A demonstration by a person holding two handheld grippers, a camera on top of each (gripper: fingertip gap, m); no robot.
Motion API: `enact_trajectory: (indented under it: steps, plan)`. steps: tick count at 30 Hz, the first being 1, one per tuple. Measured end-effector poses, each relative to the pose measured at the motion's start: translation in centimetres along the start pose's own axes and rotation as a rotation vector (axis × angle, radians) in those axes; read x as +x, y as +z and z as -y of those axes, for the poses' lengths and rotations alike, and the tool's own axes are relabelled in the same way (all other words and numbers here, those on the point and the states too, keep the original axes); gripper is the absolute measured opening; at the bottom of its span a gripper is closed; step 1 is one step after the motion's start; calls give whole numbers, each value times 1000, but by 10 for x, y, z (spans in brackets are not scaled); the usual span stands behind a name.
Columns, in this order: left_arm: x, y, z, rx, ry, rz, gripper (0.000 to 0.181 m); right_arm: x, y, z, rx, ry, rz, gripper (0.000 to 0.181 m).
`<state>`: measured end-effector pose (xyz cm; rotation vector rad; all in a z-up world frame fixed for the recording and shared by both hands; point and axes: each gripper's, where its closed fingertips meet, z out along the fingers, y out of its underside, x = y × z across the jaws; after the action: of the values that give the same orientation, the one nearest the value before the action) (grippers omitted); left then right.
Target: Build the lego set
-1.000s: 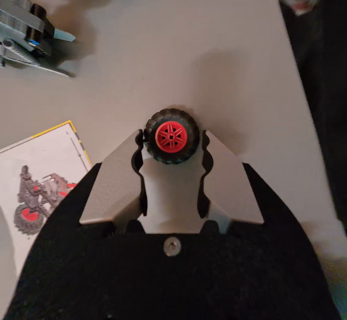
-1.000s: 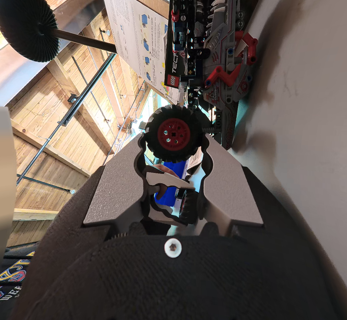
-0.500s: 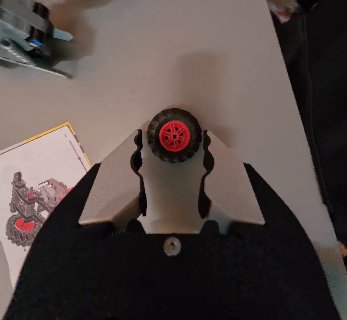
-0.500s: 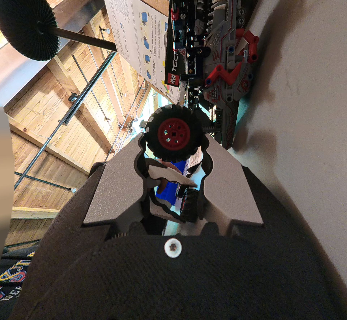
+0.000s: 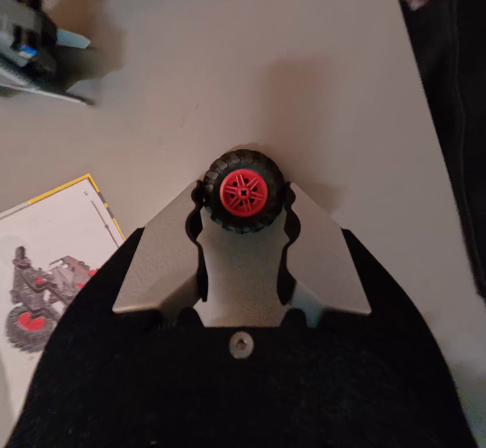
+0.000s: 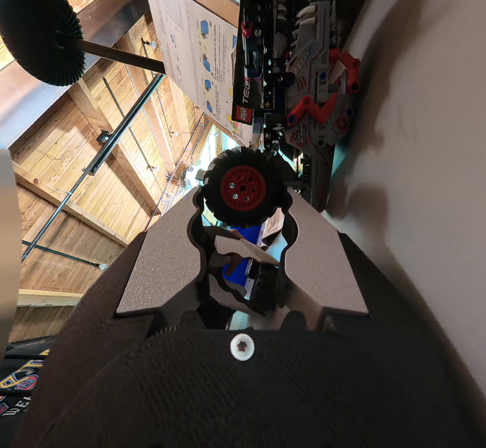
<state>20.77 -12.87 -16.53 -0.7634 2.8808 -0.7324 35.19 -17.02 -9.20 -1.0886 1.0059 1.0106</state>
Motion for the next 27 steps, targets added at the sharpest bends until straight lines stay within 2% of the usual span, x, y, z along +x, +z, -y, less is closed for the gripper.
enact_trajectory:
  steps: [2,5,7,11,14,19,22,27]
  plan:
    - [-16,-9,10,173,-135,10,59,0,-1,2,5,3,4,58]
    - [-54,-49,41,607,-429,-43,60,-1,0,0,-6,3,6,58]
    - [-78,-71,51,850,-571,-109,60,-1,0,0,-13,-1,4,58]
    - [-107,-78,57,1080,-736,-228,60,-1,1,-2,-40,-3,5,58]
    - [-111,-68,61,1111,-833,-373,60,-2,1,-2,-42,-11,5,58]
    - [-116,-51,60,1050,-1019,-538,60,-1,2,-3,-52,-9,5,58]
    - [-113,-53,65,1071,-1059,-652,60,-1,3,-4,-54,-18,-1,58]
    - [-112,-53,72,1094,-1116,-754,59,-1,3,-4,-53,-31,-10,58]
